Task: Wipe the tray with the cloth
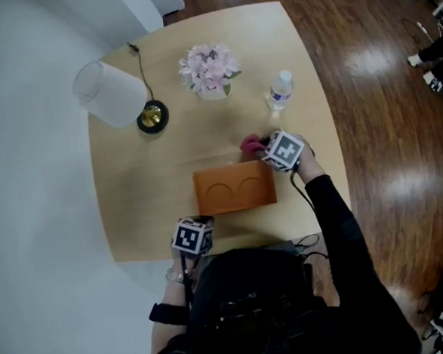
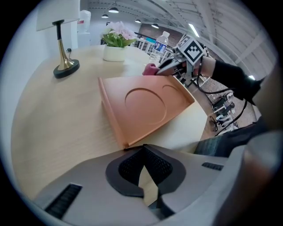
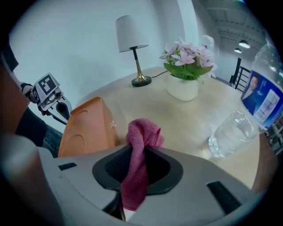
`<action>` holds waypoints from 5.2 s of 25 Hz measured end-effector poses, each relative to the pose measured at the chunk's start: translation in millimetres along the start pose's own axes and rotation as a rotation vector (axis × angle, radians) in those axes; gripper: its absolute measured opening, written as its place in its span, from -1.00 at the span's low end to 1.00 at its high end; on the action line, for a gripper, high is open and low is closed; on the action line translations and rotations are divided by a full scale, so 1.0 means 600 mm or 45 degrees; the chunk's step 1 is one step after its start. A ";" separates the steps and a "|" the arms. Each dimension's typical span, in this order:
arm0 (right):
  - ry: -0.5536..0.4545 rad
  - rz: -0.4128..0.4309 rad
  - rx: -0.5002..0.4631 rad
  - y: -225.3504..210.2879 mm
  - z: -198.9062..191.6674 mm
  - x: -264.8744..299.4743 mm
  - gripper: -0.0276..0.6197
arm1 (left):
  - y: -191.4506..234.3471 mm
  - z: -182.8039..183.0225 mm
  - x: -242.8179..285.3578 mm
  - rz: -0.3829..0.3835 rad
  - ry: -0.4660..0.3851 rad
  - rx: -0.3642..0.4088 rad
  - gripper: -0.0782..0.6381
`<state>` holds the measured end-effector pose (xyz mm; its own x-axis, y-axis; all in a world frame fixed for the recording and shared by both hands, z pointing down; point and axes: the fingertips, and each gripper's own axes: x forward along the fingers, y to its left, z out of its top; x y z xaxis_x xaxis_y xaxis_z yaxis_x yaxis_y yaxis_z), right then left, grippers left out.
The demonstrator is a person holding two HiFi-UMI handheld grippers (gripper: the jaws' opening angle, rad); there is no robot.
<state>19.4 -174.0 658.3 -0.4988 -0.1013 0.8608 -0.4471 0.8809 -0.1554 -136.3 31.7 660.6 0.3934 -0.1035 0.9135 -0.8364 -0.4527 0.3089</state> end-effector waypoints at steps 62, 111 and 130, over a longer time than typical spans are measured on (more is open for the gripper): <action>-0.125 -0.082 0.233 0.038 0.005 0.020 -0.65 | -0.011 0.216 0.026 0.007 0.015 0.366 -0.78; -0.067 -0.249 0.268 0.019 -0.013 -0.006 -0.65 | 0.026 0.187 0.017 0.112 0.139 0.396 -0.78; -0.075 0.003 0.194 0.209 -0.073 -0.016 -0.65 | -0.021 0.228 0.031 -0.084 -0.005 0.438 -0.78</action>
<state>0.9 -42.4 652.1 -0.5410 -0.1303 0.8309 -0.5512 0.8011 -0.2332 -66.1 -85.9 637.7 0.4445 -0.0672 0.8933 -0.6320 -0.7302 0.2595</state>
